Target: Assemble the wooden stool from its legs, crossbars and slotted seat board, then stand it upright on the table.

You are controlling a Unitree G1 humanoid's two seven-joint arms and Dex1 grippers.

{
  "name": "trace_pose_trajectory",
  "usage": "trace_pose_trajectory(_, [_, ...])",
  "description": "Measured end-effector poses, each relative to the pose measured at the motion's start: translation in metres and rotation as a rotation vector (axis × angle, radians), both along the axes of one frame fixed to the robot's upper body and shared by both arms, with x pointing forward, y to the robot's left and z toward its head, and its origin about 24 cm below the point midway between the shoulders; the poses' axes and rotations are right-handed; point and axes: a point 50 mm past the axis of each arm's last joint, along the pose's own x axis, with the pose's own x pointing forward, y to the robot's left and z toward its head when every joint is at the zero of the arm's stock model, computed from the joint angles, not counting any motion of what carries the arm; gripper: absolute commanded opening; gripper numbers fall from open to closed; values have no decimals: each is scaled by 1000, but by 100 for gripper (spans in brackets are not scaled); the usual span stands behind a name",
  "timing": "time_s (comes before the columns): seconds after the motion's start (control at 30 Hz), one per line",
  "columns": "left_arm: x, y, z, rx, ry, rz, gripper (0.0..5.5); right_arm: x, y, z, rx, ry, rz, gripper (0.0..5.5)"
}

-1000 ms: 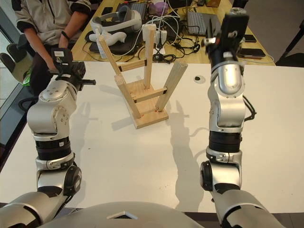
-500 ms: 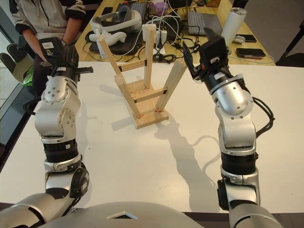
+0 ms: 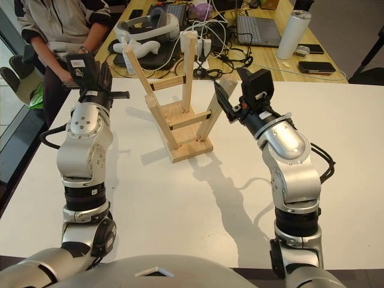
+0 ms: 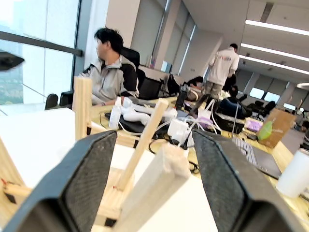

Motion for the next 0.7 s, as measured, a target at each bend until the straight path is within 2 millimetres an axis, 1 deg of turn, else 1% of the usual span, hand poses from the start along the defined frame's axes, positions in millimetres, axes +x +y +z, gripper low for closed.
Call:
trace_pose_trajectory(0.13, [0,-2,0,10,-2,-11,73,6,-7,-12,-9,73,-68,295])
trace_pose_trajectory(0.27, [0,-4,0,20,-3,-17,73,10,-6,-20,56,128,-90,230])
trace_pose_trajectory(0.37, [0,-5,0,26,-3,-24,73,12,-3,-17,145,140,-81,179])
trace_pose_trajectory(0.43, [0,-6,0,35,-5,-30,73,13,-1,-20,227,179,-69,154])
trace_pose_trajectory(0.5, [0,-6,0,44,-6,-31,73,13,0,-22,309,225,-62,112])
trace_pose_trajectory(0.53, [0,-7,0,46,-6,-35,73,14,1,-24,354,250,-60,100])
trace_pose_trajectory(0.7, [1,-9,0,60,-3,-53,73,16,0,-26,694,385,-119,99])
